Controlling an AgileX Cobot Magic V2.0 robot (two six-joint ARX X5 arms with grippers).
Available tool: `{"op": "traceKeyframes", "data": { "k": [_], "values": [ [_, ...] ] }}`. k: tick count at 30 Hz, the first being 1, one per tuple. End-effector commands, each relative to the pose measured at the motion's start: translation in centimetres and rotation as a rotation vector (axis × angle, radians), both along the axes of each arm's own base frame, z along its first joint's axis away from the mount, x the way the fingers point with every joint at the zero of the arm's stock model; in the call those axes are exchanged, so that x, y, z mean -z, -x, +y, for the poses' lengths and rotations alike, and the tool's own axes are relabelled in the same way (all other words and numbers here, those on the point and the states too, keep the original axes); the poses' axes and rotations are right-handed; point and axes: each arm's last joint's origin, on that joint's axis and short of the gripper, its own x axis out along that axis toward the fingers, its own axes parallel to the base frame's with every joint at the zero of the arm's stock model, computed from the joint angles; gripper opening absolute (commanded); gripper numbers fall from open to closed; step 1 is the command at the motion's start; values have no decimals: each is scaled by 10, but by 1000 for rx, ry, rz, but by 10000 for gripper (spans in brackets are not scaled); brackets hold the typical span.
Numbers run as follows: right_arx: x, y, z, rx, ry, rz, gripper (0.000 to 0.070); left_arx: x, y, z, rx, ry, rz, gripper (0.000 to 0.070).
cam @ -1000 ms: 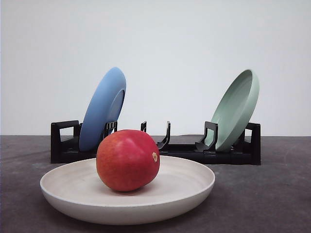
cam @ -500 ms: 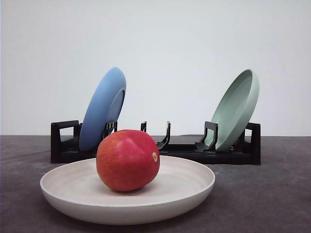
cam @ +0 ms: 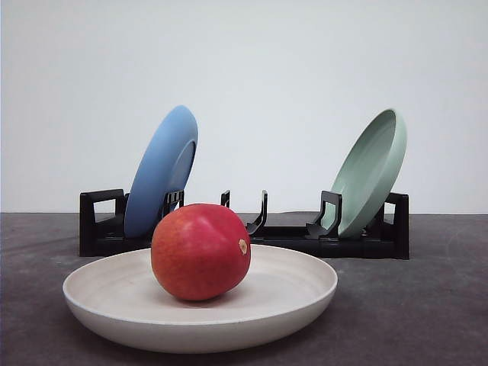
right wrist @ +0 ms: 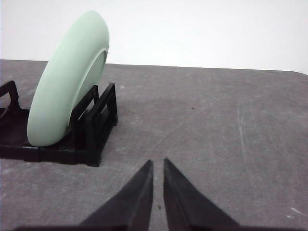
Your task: Place pomegranate in white plate
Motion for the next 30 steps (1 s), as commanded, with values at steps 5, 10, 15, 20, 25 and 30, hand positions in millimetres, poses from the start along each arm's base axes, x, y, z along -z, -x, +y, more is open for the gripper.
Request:
{"op": "traceKeyframes", "data": {
  "k": [5,10,15,20,25,30],
  "values": [
    [0,0,0,0,-10,-4,34,4,0,0,-4,-9,13,16],
    [0,0,0,0,-10,-4,34,4,0,0,-4,-9,13,16],
    [0,0,0,0,-10,-4,34,4,0,0,-4,-9,13,16],
    [0,0,0,0,-10,-4,34,4,0,0,-4,-9,13,16],
    [0,0,0,0,-10,-4,34,4,0,0,-4,-9,13,16],
    [0,0,0,0,-10,-4,34,4,0,0,-4,-9,13,16]
  ]
}}
